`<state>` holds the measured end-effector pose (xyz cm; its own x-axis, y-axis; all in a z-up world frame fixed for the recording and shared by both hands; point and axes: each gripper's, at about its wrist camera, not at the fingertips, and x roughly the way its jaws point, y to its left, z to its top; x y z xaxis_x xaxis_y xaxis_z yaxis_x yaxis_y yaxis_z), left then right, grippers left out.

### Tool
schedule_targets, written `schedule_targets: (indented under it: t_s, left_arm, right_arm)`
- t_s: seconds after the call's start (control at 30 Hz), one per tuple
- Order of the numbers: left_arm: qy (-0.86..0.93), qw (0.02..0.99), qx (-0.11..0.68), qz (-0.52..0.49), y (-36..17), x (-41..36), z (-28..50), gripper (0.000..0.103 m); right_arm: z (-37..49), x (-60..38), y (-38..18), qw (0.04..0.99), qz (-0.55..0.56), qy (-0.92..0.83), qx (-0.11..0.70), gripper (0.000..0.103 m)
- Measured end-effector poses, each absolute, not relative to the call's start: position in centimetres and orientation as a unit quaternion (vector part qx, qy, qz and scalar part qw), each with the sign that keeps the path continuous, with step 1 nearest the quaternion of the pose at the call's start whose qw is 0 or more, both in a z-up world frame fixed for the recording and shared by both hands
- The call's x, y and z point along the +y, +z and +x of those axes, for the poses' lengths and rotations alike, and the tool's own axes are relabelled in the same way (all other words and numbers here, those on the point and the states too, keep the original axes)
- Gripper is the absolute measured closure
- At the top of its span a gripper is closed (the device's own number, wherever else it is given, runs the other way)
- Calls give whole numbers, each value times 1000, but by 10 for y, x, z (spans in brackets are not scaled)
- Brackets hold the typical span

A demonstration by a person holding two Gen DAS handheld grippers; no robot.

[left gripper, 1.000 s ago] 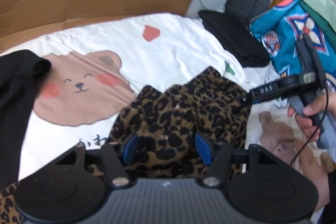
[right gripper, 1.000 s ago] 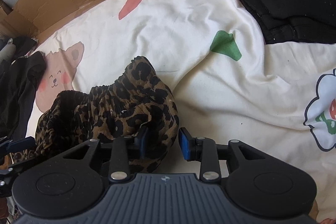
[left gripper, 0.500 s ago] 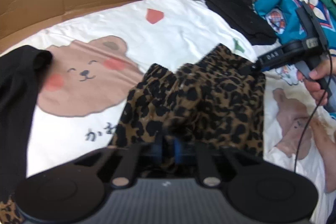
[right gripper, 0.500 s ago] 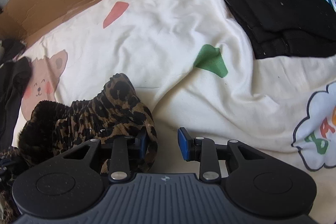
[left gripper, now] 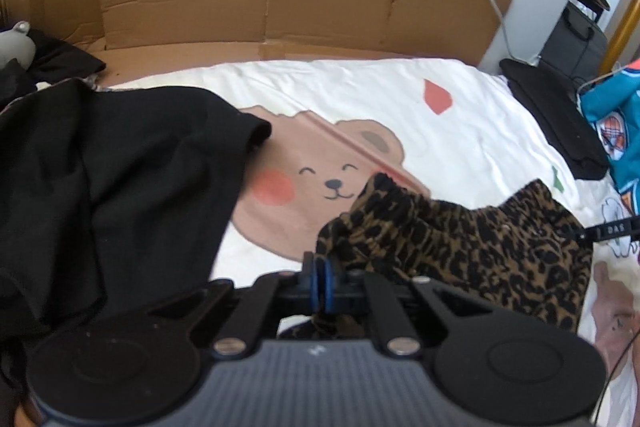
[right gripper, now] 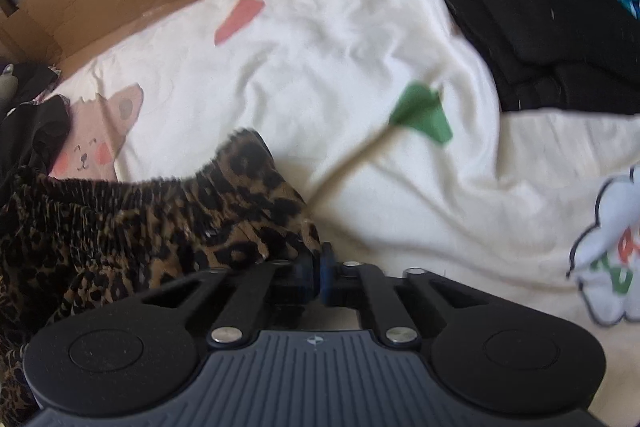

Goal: Fold clothes
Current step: 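Pull the trousers off the pile with both grippers, stretching the waistband, then lay the trousers flat on the sheet with both grippers, spreading the waistband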

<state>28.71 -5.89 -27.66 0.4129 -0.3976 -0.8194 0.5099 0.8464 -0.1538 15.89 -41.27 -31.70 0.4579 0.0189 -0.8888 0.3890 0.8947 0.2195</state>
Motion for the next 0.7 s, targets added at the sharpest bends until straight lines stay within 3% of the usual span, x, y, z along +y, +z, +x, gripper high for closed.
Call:
schedule_targets:
  t_s: [0.7]
  left_arm:
    - [-270, 867, 420, 12, -243, -70, 338, 100]
  right_arm:
    - [274, -448, -227, 900, 27, -75, 428, 103]
